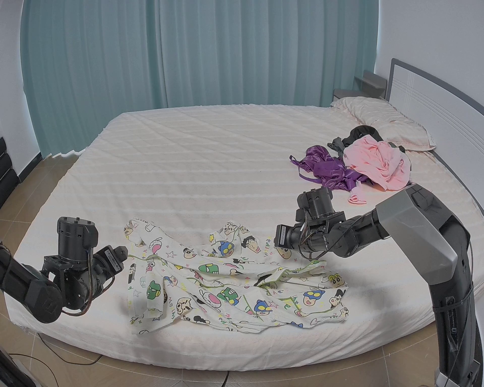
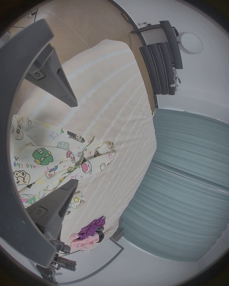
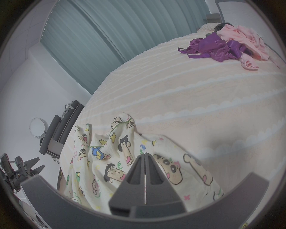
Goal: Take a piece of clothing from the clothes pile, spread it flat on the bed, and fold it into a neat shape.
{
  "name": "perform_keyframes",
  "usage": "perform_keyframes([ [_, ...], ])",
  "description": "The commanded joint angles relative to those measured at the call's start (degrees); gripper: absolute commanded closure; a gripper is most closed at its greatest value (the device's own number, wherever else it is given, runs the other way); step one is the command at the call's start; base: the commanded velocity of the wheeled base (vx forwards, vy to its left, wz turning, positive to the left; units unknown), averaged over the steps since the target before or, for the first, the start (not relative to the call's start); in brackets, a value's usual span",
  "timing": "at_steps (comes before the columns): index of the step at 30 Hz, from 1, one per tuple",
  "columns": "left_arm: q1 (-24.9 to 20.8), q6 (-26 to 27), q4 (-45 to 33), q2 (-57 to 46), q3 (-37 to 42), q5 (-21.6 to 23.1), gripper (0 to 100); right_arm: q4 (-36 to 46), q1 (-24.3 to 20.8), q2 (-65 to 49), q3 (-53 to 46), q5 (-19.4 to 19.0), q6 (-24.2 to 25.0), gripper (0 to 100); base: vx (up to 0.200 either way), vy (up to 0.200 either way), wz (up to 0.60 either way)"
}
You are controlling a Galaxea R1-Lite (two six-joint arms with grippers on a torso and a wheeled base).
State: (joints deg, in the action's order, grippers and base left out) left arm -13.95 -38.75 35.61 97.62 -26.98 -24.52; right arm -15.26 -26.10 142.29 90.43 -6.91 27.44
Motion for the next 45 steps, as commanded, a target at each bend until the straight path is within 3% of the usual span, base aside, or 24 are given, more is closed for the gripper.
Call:
perform_keyframes([
  [1, -0.1, 0.0, 0.1, 0.3, 0.2, 0.0, 0, 0.1, -0.1, 0.6, 1.2, 0.8, -0.7, 100, 0.0, 0.0, 0.0],
  [2, -0.1, 0.0, 0.1, 0.3, 0.2, 0.0, 0, 0.1, 0.0, 0.7, 1.7, 1.0, -0.8, 0, 0.0, 0.0, 0.0],
  [11, -1.5, -0.6, 0.3, 0.1, 0.6, 0.0, 0, 0.0, -0.1, 2.7, 3.7, 2.7, -1.9, 0, 0.0, 0.0, 0.0],
  [19, -3.2, -2.6, 0.3, 0.1, 0.8, 0.1, 0, 0.3, 0.3, 5.5, 5.6, 1.9, -6.8, 0, 0.0, 0.0, 0.0],
  [20, -3.2, -2.6, 0.3, 0.1, 0.8, 0.2, 0, 0.6, 0.3, 5.9, 6.1, 1.9, -7.1, 100, 0.0, 0.0, 0.0],
  [33, -3.2, -2.6, 0.4, 0.5, 0.9, 0.2, 0, 0.5, 1.8, 7.4, 9.0, 2.3, -5.2, 100, 0.0, 0.0, 0.0],
  [45, -3.2, -2.6, 0.4, 0.1, 0.7, 0.0, 0, -6.2, 11.5, 0.1, 2.4, 2.3, -0.4, 100, 0.0, 0.0, 0.0],
])
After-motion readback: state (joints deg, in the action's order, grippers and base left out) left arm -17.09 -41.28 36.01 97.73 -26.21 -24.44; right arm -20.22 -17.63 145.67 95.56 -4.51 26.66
